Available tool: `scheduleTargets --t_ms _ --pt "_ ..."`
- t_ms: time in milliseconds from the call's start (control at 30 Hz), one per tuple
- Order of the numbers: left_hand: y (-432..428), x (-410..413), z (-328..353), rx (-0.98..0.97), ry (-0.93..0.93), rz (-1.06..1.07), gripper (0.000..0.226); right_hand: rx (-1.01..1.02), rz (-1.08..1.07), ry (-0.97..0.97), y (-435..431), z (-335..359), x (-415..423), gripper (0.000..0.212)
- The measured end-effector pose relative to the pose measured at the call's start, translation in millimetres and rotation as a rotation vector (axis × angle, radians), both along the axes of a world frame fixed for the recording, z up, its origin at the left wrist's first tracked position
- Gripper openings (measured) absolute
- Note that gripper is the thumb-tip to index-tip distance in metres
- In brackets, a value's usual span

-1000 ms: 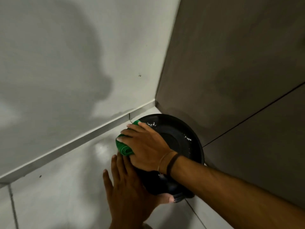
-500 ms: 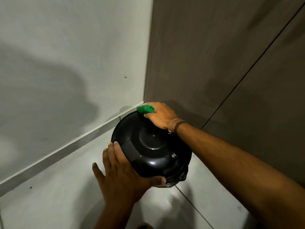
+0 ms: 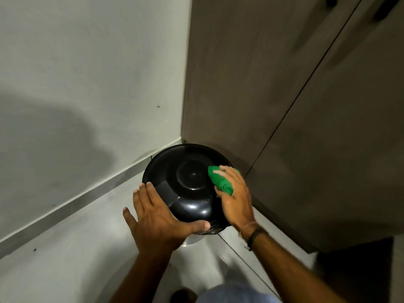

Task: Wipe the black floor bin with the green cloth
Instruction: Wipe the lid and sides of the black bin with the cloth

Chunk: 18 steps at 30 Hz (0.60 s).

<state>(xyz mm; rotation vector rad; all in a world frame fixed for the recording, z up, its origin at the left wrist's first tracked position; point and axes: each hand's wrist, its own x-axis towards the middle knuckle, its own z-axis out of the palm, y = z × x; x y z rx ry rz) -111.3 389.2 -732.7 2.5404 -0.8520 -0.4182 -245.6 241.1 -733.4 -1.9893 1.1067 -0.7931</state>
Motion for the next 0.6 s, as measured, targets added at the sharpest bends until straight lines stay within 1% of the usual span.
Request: scheduleTargets --t_ms 100,167,267,300,333,433,467,500,533,567,600 --pt "-0.6 -1.2 -2.0 -0.007 -0.019 -0.005 0.188 0.007 -0.050 0.013 52.0 -9.3 -8.0 0.056" --pt "0.7 -2.5 -5.0 -0.023 -0.053 0.000 0.182 0.004 -0.065 -0.013 83.8 -10.8 -11.7 0.055" --pt "1.9 -3.3 -11.3 -0.058 -0.151 -0.008 0.153 -0.032 0.043 -0.028 127.4 -8.5 -16.2 0.051" --pt "2.1 -3.8 -11.0 -0.056 -0.155 -0.010 0.149 0.038 0.059 -0.056 132.6 -5.3 -16.5 0.049" --pt "2.5 -4.0 -8.4 -0.042 -0.130 -0.012 0.152 0.212 0.024 -0.149 132.1 3.2 -16.5 0.046" --pt "1.6 -1.4 7.1 0.025 0.023 -0.029 0.185 0.747 -0.122 -0.487 101.8 39.1 -24.3 0.029" --pt "3.0 0.9 12.2 0.045 0.066 -0.039 0.192 0.871 -0.173 -0.531 87.5 55.0 -29.6 0.024" --pt "4.0 2.4 14.3 0.057 0.098 -0.053 0.195 0.952 -0.215 -0.543 72.5 68.7 -35.1 0.022" --pt "7.3 6.3 17.0 0.053 0.122 -0.058 0.195 0.964 -0.235 -0.541 57.0 83.0 -34.1 0.021" --pt "9.4 8.8 18.1 0.046 0.135 -0.064 0.194 0.915 -0.252 -0.540 38.4 94.6 -29.9 0.019" --pt "11.1 11.4 18.7 0.038 0.137 -0.069 0.192 0.820 -0.258 -0.518 19.4 103.3 -20.0 0.017"
